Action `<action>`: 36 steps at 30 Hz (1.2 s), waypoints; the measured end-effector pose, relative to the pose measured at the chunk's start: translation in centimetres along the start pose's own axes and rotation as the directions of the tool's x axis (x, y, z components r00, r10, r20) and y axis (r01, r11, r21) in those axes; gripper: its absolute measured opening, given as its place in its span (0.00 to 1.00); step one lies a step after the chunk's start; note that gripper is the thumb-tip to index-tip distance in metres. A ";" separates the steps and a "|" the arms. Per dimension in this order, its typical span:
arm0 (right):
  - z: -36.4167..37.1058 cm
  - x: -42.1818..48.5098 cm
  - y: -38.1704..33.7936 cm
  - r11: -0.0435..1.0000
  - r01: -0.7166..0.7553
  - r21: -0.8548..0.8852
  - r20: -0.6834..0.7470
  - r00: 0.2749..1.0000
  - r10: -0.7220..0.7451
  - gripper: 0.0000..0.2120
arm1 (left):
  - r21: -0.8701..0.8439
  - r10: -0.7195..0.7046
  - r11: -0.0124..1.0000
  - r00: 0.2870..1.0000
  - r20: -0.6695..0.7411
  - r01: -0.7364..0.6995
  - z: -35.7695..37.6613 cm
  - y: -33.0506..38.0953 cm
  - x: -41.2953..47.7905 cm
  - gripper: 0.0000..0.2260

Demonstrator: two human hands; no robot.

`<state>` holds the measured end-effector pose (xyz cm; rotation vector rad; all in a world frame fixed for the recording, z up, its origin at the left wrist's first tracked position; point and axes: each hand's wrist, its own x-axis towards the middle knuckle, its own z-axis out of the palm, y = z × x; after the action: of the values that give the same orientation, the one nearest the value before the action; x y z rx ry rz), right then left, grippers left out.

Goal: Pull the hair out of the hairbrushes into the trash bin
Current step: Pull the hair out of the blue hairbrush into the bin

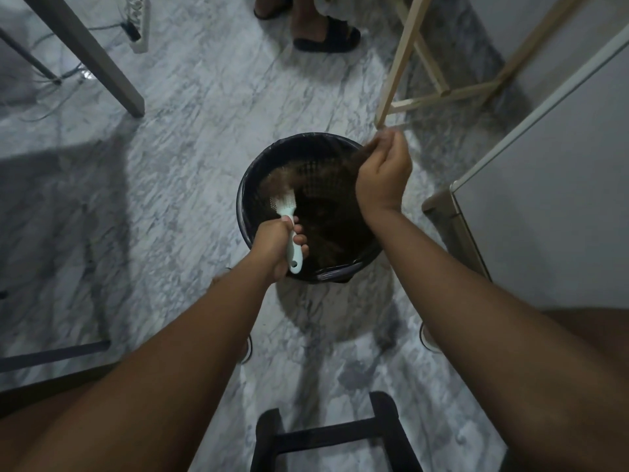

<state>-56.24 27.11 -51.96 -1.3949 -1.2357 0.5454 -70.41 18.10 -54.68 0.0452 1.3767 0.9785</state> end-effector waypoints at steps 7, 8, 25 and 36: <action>-1.0 2.0 0.9 0.970 -0.224 -0.092 0.027 0.973 0.227 0.18 | -0.028 -0.004 1.000 1.000 -0.030 0.004 -0.1 0.0 -0.5 0.08; -1.3 1.7 1.5 0.918 -0.279 -0.281 0.197 0.920 0.340 0.14 | -0.024 0.000 1.000 1.000 -0.014 -0.001 -0.2 0.0 -0.6 0.09; 0.1 -2.2 2.0 0.941 -0.313 -0.130 0.593 0.736 0.326 0.06 | -0.018 -0.065 0.997 0.943 0.325 0.075 -2.3 0.5 -0.9 0.12; -0.4 -0.2 -0.8 0.997 0.054 0.055 0.214 0.975 -0.065 0.06 | -0.077 -0.052 0.995 0.973 0.226 0.071 -1.0 0.4 -0.5 0.08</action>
<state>-56.27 26.57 -51.21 -1.2779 -1.4239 0.6949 -71.35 17.55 -54.31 0.0480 1.1232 0.9487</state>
